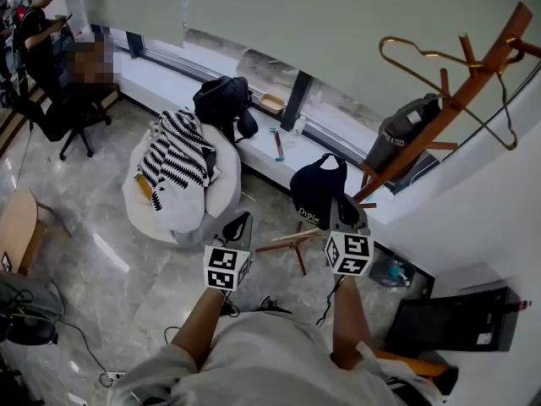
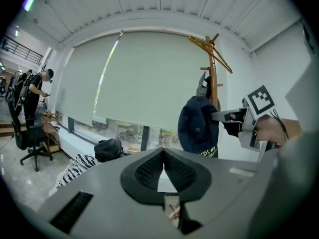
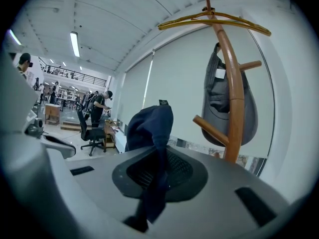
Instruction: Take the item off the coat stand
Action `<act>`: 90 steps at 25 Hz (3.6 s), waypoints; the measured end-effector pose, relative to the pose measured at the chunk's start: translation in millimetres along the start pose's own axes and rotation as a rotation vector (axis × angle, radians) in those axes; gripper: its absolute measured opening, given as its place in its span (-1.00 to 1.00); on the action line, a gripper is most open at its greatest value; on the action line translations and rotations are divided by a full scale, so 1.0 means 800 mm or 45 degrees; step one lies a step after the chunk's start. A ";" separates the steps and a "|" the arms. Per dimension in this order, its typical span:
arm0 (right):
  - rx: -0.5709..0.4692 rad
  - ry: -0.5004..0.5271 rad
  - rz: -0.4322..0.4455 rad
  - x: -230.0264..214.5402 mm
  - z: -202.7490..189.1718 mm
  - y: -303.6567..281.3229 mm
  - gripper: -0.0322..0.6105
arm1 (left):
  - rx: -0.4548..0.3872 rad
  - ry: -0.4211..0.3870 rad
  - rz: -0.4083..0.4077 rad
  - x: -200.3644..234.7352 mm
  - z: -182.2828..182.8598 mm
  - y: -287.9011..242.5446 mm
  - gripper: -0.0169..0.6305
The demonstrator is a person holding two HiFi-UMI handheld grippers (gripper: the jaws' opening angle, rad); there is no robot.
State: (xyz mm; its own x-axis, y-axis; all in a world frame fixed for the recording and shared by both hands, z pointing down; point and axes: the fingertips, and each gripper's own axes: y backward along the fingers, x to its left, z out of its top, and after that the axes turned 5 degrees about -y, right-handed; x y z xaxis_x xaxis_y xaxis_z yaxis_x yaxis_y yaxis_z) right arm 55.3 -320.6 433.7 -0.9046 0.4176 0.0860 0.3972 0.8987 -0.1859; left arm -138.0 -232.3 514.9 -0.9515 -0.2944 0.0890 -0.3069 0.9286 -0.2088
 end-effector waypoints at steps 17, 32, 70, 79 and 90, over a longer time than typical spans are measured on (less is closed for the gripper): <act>0.015 -0.013 -0.172 0.008 -0.028 0.065 -0.81 | -0.025 0.032 -0.253 -0.023 0.009 -0.009 -0.92; 0.057 -0.086 -0.479 -0.030 -0.076 0.191 -0.81 | 0.027 -0.013 -0.563 -0.110 -0.015 -0.032 -0.92; -0.211 -0.117 -0.695 -0.093 -0.058 0.435 -0.81 | -0.149 -0.254 -0.817 -0.337 0.071 0.058 -0.92; -0.231 -0.055 -0.721 -0.070 -0.027 0.422 -0.81 | -0.218 -0.253 -0.819 -0.312 0.094 0.055 -0.92; -0.220 -0.038 -0.745 -0.061 -0.023 0.426 -0.81 | -0.243 -0.251 -0.841 -0.312 0.098 0.063 -0.92</act>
State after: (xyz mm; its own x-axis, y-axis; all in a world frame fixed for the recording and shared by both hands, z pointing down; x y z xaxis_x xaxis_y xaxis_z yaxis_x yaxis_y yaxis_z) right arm 237.9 -32.6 384.0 -0.9833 -0.1535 0.0979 -0.1497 0.9877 0.0457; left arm 82.6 -129.8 405.5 -0.5597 -0.8275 -0.0434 -0.8284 0.5601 0.0040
